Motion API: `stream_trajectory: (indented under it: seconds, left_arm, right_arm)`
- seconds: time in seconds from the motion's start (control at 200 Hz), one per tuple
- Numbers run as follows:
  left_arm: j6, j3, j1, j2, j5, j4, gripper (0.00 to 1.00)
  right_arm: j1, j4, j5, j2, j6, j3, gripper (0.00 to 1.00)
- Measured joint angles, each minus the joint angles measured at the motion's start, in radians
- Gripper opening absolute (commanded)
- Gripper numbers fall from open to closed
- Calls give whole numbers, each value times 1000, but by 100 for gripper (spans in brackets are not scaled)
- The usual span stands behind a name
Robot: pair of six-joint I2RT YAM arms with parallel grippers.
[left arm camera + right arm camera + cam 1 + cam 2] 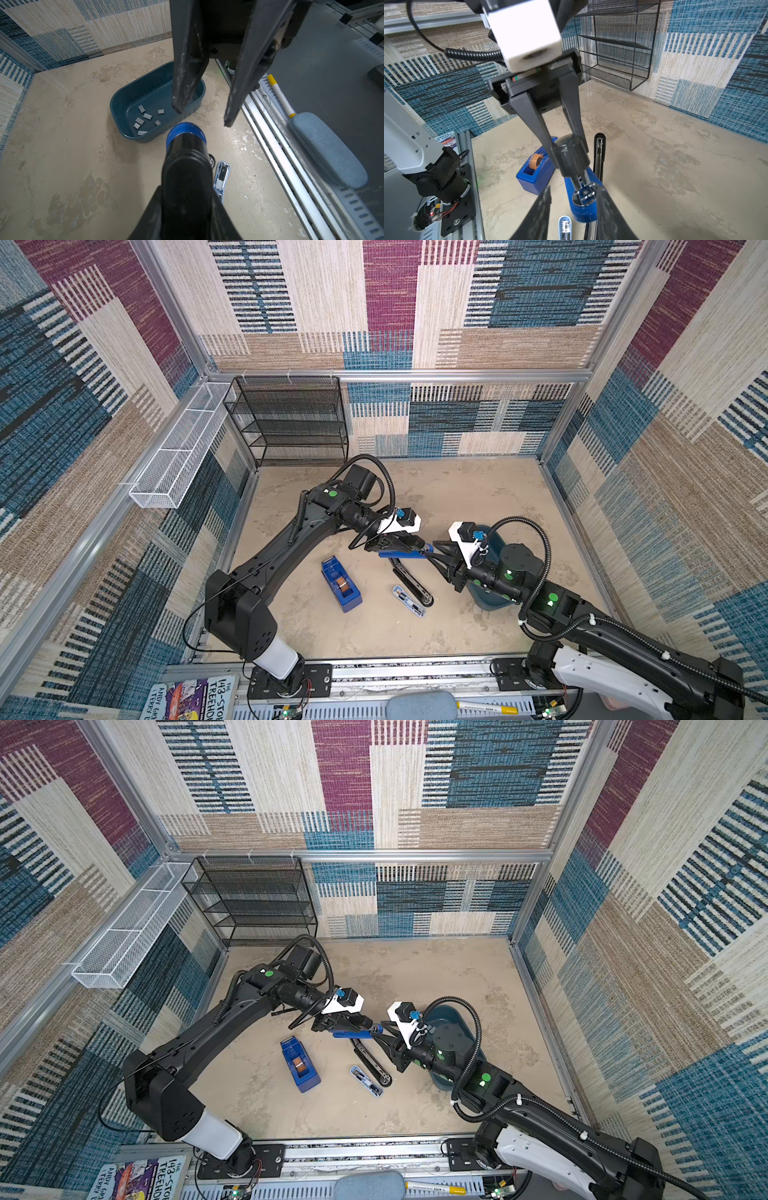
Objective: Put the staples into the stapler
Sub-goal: 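Lift the blue-and-black stapler with the left gripper while right reaches toward it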
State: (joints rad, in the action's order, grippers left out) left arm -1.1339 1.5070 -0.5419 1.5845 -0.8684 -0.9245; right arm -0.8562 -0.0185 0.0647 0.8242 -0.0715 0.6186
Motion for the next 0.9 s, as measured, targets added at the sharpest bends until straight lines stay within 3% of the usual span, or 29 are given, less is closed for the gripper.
stream_trajectory:
  seconds: [0.366,0.646,0.796,0.897]
  left_arm:
    - [-30,-18,0,-42,6,-19,0]
    - [-43,-17,25,-55,-142,-8,0]
    - [-43,-13,26,-48,-149,-7,0]
    - [-43,-10,27,-27,-120,-7,0]
  right_arm:
    - [0,-66,-91,83,-33,-38,20]
    - [1,14,-134,121,-52,-61,19]
    - [1,32,-126,100,-80,-55,42]
    - [6,28,-99,27,-121,-55,47]
